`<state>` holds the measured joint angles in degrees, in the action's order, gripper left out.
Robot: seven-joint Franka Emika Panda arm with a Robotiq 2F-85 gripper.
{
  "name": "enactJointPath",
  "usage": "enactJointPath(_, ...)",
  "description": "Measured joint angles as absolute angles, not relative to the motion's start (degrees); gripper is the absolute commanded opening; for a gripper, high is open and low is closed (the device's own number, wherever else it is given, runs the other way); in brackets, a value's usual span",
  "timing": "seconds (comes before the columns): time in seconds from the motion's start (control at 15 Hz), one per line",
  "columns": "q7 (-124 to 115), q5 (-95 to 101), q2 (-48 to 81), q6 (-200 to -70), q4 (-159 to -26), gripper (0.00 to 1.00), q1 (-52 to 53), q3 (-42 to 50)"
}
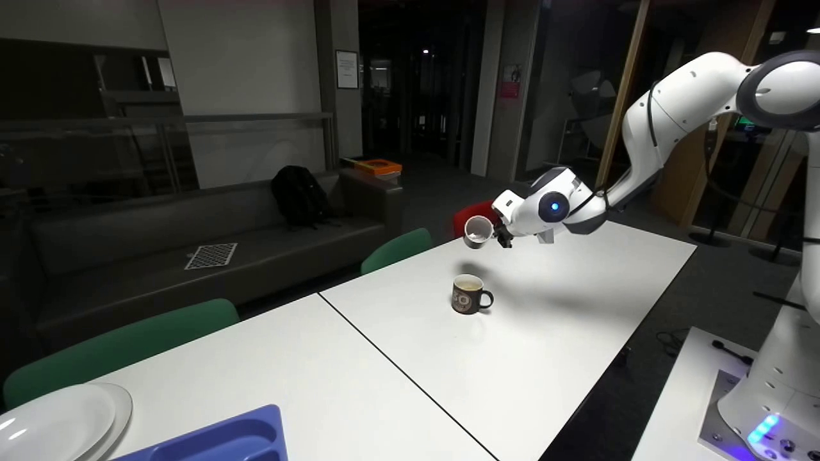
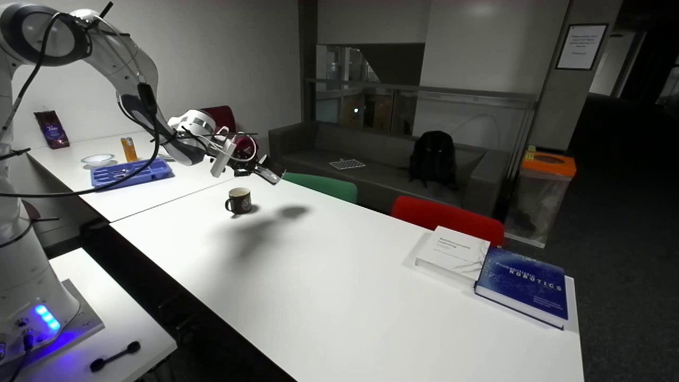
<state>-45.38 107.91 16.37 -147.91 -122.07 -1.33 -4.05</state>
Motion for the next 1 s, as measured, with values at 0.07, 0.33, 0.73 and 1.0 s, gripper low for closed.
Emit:
enactJointPath(0.07,-47.31,109.05,16.23,-149.51,-122.39,0.05,-1.94,-3.78)
enactJointPath(0.33,-52.56,112.63,15.73,-156.89,-123.28,0.05,-4.28,-2.79)
enactJointPath(0.73,-53.50,113.99,15.70,-168.77,-123.79,0.05,-7.19,-1.51)
enactJointPath(1.0,-52.85,113.95,15.70,-174.72,-125.16,0.05,-7.92,0.12)
